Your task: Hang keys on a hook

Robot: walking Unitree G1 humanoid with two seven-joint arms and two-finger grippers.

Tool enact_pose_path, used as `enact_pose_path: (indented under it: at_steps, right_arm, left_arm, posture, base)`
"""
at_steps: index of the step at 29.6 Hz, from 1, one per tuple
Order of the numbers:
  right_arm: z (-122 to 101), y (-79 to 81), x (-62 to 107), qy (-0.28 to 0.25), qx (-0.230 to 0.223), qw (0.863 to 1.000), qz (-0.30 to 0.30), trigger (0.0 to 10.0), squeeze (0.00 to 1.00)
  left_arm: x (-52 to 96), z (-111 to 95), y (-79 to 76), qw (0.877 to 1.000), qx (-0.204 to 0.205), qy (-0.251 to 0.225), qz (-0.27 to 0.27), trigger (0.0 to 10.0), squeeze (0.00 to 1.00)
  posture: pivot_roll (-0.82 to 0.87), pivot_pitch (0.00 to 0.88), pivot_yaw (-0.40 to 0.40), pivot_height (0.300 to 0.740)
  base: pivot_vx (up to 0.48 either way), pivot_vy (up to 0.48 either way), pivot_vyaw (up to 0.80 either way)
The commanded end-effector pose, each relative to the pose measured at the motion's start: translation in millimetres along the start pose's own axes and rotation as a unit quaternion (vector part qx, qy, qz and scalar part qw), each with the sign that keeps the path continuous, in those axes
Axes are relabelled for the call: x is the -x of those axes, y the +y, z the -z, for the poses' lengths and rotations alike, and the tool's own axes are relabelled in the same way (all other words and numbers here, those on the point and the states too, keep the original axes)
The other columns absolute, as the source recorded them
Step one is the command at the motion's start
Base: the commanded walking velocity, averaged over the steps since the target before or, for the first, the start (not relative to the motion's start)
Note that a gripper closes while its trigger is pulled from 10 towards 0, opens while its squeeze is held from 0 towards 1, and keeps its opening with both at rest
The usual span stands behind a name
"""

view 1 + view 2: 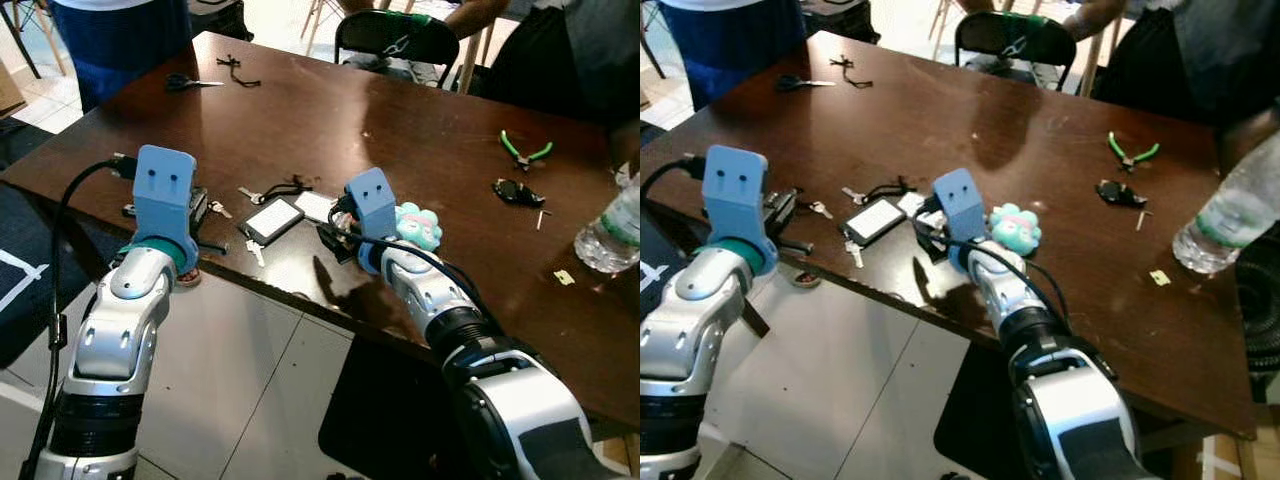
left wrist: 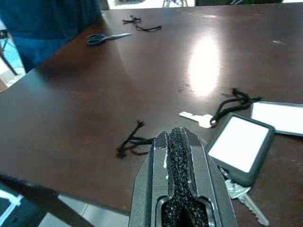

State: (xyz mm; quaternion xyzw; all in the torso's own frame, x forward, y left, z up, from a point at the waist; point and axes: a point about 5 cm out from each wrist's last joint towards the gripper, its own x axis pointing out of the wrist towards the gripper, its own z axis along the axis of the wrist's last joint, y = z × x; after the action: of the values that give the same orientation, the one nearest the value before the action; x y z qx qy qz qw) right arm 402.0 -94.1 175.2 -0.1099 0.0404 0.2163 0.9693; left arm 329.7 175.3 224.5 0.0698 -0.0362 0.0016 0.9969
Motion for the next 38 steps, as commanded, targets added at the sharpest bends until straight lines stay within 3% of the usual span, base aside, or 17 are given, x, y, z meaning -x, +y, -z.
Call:
enact_pose_path:
  at_steps: [1,9,10,11,12,17,18,19,20,24,25,26,27,32,34,38]
  right_arm:
    - [0,0.9,-1.5,0.008,-0.005,1.0,0.008,10.0,0.0]
    - [2,-2.9,-2.3,0.017,-0.004,0.999,0.029,10.0,0.0]
    - [2,-4.9,-2.1,0.019,-0.004,0.999,0.035,8.5,0.0]
    - [3,-10.5,-0.6,0.024,-0.002,0.999,0.044,4.4,0.0]
    - [5,-17.1,1.7,0.031,0.0,0.998,0.051,3.5,0.0]
    - [8,-23.8,4.4,0.038,0.003,0.998,0.057,3.1,0.0]
    - [9,-26.0,5.6,0.04,0.004,0.998,0.058,0.8,0.0]
    - [9,-26.0,5.6,0.04,0.004,0.998,0.058,0.8,0.0]
    - [10,-27.0,6.3,0.039,0.006,0.998,0.058,0.0,0.0]
    - [12,-27.9,7.3,0.04,0.005,0.997,0.059,0.0,0.0]
    - [14,-27.4,7.6,0.042,0.004,0.997,0.061,0.8,0.0]
    - [15,-27.0,7.6,0.044,0.003,0.997,0.062,0.8,0.0]
    - [15,-26.2,7.2,0.044,0.003,0.997,0.063,10.0,0.0]
    - [0,-22.3,2.4,0.009,0.008,0.998,0.062,10.0,0.0]
    - [-4,-23.5,2.1,0.002,0.012,0.998,0.064,10.0,0.0]
    - [-4,-24.7,2.7,0.001,0.014,0.998,0.064,10.0,0.0]
  left_arm:
    - [3.6,5,1.7,1.0,-0.004,0.011,-0.007,10.0,0.0]
    - [3.1,4,0.8,1.0,-0.003,0.013,-0.005,10.0,0.0]
    - [2.9,4,0.3,1.0,-0.003,0.013,-0.004,10.0,0.0]
    - [1.5,6,-0.4,1.0,0.001,0.017,-0.002,10.0,0.0]
    - [-1.5,10,-1.0,1.0,0.005,0.025,0.0,10.0,0.0]
    - [-4.9,14,-1.5,0.999,0.01,0.034,0.003,10.0,0.0]
    - [-8.5,18,-0.8,0.999,0.01,0.04,0.001,10.0,0.0]
    - [-8.5,18,-0.8,0.999,0.01,0.04,0.001,10.0,0.0]
    - [-11.7,19,-0.5,0.999,0.011,0.043,-0.002,10.0,0.0]
    - [-15.5,18,-2.2,0.999,0.012,0.043,-0.002,10.0,0.0]
    - [-15.8,16,-2.7,0.999,0.012,0.041,-0.001,10.0,0.0]
    - [-15.8,16,-2.8,0.999,0.011,0.04,0.0,10.0,0.0]
    - [-15.2,15,-2.4,0.999,0.011,0.04,0.0,10.0,0.0]
    - [-12.2,8,-0.3,1.0,-0.006,0.021,0.007,10.0,0.0]
    - [-9.7,0,-7.8,0.998,-0.045,-0.003,0.045,10.0,0.0]
    - [-8.1,-3,-12.8,0.996,-0.058,-0.011,0.066,10.0,0.0]
  posture:
    - [0.05,0.134,0.019,0.74]
    - [0.04,0.158,0.033,0.74]
    - [0.04,0.158,0.033,0.74]
    - [0.04,0.16,0.035,0.74]
    - [0.04,0.161,0.037,0.74]
    - [0.04,0.161,0.037,0.74]
    - [0.02,0.159,0.041,0.74]
    - [0.02,0.159,0.041,0.74]
    - [0.02,0.156,0.044,0.74]
    - [0.02,0.156,0.052,0.74]
    - [0.02,0.159,0.051,0.74]
    - [0.02,0.159,0.05,0.74]
    - [0.03,0.161,0.05,0.74]
    - [0.03,0.184,0.031,0.74]
    - [0.03,0.194,0.029,0.74]
    - [0.03,0.204,0.031,0.74]
  base:
    - [0.0,0.0,0.0]
    - [0.0,0.0,0.0]
    - [0.0,0.0,0.0]
    - [0.0,0.0,0.0]
    - [0.0,0.0,0.0]
    - [0.0,0.0,0.0]
    - [0.0,0.0,0.0]
    - [0.0,0.0,0.0]
    - [0.0,0.0,0.0]
    - [0.0,0.0,0.0]
    - [0.0,0.0,0.0]
    - [0.0,0.0,0.0]
    - [0.0,0.0,0.0]
    - [0.0,0.0,0.0]
    - [0.0,0.0,0.0]
    - [0.0,0.0,0.0]
